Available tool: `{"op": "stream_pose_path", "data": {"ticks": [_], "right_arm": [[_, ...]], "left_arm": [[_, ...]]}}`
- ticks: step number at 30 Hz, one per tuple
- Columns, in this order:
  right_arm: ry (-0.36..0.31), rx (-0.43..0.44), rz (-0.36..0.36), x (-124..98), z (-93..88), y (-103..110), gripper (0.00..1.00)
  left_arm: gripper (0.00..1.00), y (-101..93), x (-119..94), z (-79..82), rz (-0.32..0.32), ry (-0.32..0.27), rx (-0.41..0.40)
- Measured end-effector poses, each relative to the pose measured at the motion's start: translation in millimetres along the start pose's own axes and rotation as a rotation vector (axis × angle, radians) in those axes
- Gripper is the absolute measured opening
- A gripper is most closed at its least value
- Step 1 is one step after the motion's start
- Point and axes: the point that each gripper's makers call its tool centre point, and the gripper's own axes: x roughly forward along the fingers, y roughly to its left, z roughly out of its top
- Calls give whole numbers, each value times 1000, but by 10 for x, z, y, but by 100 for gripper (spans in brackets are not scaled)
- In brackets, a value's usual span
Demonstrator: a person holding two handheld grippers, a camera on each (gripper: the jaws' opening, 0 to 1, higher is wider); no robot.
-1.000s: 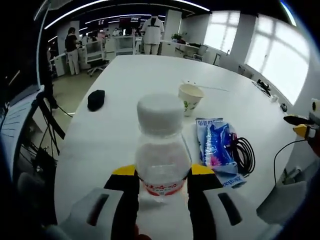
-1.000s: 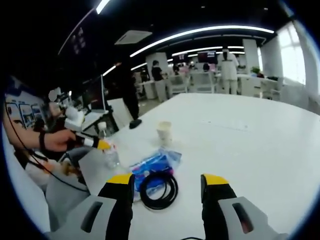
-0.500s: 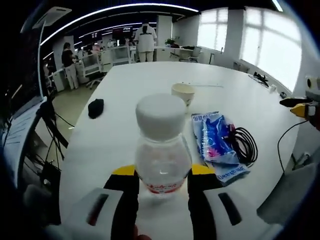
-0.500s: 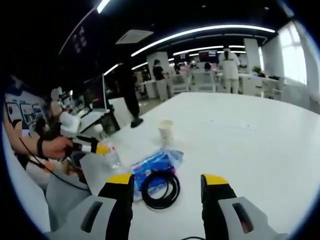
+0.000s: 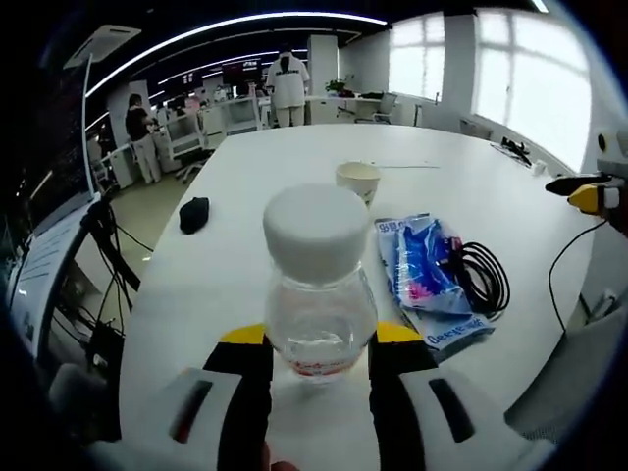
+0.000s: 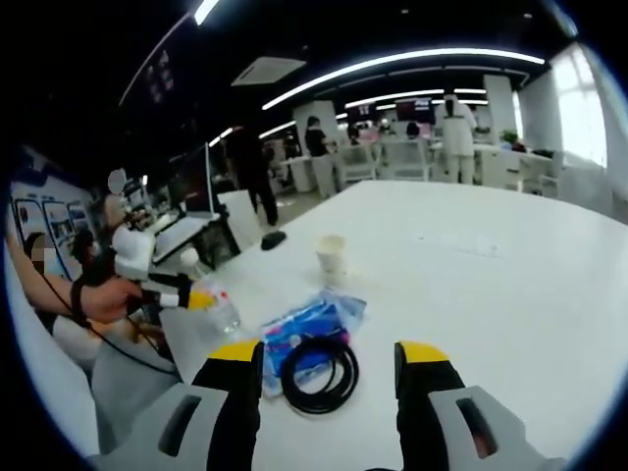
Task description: Arrange the tabletop items into an orderly group along one side of the table until the central work area is clear of visible clutter.
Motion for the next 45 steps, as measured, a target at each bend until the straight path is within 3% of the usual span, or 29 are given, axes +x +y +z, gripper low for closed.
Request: {"op": "stream_pose_path", "data": {"ticks": [22, 45], "right_arm": [[5, 9, -1, 32, -28, -43, 55], [15, 6, -6, 45, -11, -28, 55]], "left_arm": [[37, -15, 2, -40, 0, -17, -17], [35, -2, 70, 88, -44, -35, -37]]}}
